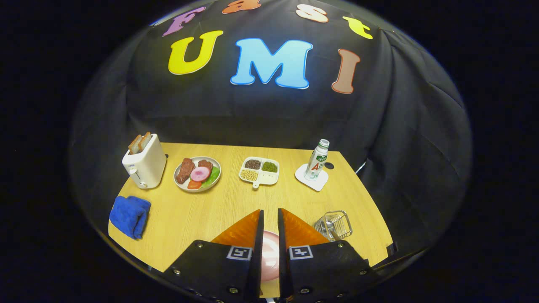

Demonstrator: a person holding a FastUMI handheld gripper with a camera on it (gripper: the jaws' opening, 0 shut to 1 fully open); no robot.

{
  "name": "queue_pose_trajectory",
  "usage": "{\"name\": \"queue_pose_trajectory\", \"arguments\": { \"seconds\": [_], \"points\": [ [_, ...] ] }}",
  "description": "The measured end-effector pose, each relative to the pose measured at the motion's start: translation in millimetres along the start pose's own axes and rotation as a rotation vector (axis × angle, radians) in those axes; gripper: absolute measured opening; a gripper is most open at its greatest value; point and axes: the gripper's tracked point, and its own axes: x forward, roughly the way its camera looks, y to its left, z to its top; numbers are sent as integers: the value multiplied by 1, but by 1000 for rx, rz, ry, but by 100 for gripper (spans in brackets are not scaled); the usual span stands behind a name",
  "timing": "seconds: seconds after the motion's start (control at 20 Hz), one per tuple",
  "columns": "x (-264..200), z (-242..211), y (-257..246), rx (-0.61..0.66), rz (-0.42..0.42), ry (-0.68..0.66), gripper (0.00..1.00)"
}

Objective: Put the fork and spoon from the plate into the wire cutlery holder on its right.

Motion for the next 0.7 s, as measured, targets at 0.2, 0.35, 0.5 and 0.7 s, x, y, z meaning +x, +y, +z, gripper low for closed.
{"name": "queue_pose_trajectory", "arguments": {
  "seconds": [0.2, 0.35, 0.5, 0.7],
  "points": [
    [13, -43, 13, 10, 33, 117, 18],
    [17, -72, 17, -1, 33, 203, 18],
    [25, -101, 27, 2, 56, 277, 36],
    [32, -141, 30, -22, 74, 388, 38]
  ]
}}
